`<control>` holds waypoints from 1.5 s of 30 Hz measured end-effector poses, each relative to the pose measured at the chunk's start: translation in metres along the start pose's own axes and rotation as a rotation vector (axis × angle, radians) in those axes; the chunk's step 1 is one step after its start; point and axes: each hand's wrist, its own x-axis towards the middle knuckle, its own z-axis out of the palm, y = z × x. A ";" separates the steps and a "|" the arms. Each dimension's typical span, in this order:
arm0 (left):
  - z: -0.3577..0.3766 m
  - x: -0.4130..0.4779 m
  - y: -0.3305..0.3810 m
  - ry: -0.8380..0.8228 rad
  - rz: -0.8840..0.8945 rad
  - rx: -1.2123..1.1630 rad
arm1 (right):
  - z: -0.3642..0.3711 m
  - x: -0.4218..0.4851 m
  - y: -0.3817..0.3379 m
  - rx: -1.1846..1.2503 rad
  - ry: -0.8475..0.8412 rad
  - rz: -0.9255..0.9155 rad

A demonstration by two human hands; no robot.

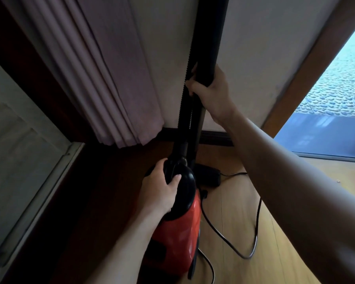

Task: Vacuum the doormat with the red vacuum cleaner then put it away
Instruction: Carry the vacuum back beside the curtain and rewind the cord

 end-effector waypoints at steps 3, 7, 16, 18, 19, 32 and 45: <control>0.001 -0.001 -0.002 -0.008 -0.043 -0.016 | 0.001 -0.015 0.017 -0.056 -0.005 0.005; -0.003 -0.002 -0.005 -0.014 -0.048 -0.082 | -0.003 -0.030 0.030 -0.120 -0.021 0.021; 0.002 -0.009 -0.014 0.017 0.069 -0.110 | -0.006 -0.031 0.031 -0.204 -0.011 0.063; 0.005 -0.005 -0.011 0.043 0.059 -0.125 | -0.006 -0.034 0.029 -0.217 0.005 0.091; 0.005 -0.004 -0.009 0.043 0.049 -0.146 | -0.009 -0.036 0.028 -0.218 0.008 0.103; -0.002 -0.010 -0.021 0.068 0.056 -0.153 | -0.054 -0.226 0.031 -0.563 -0.404 0.857; -0.014 -0.011 -0.010 0.118 0.168 -0.044 | -0.032 -0.268 0.036 -0.474 -0.632 0.824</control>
